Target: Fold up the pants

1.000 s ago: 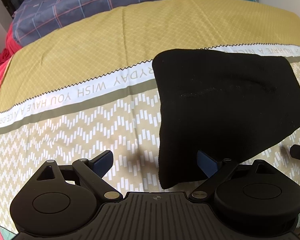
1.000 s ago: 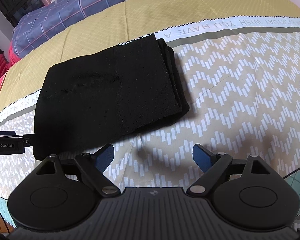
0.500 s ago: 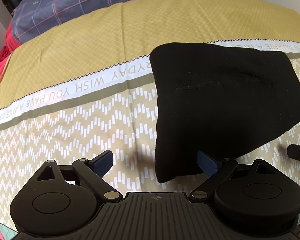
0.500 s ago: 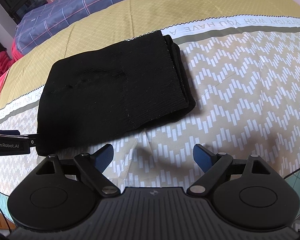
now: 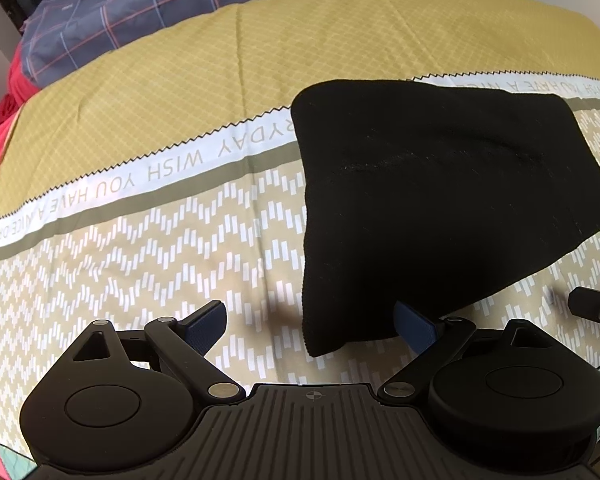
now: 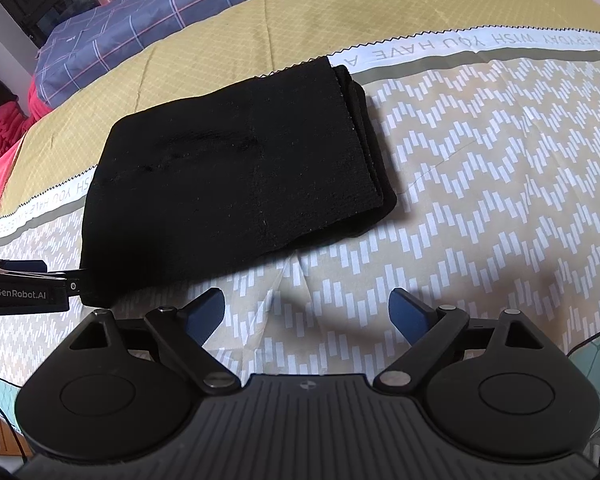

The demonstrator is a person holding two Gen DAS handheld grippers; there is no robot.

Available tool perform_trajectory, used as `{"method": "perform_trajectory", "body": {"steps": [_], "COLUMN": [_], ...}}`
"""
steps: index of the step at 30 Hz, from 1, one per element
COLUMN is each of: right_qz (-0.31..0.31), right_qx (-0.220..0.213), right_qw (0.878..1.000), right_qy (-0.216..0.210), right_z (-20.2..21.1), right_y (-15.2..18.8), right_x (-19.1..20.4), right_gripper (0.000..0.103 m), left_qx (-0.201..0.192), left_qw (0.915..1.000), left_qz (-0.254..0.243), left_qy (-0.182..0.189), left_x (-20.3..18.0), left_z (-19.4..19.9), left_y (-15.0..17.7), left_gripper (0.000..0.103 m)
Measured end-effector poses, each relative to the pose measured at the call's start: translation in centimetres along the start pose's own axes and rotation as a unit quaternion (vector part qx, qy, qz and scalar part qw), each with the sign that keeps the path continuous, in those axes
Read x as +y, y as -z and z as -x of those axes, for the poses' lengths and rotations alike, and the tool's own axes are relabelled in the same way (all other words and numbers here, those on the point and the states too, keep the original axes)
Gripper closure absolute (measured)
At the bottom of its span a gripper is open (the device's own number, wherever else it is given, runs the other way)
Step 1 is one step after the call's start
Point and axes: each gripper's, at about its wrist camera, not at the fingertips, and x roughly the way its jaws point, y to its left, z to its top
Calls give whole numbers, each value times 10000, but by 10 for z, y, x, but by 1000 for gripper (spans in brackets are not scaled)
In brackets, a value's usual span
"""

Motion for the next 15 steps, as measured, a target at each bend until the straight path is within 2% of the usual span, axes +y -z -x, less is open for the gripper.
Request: {"method": "perform_trajectory", "body": {"steps": [15], "right_qz": [-27], "right_qx": [137], "right_qw": [9999], "right_qy": [-87], "right_z": [-6], "right_y": [1], "right_x": [1], "right_gripper": [12], "left_qx": [-31], "left_qw": [10000], "left_qz": [7], "left_qy": [62], "left_x": [0], "left_z": [1], "left_y": [1], "left_gripper": [0]}}
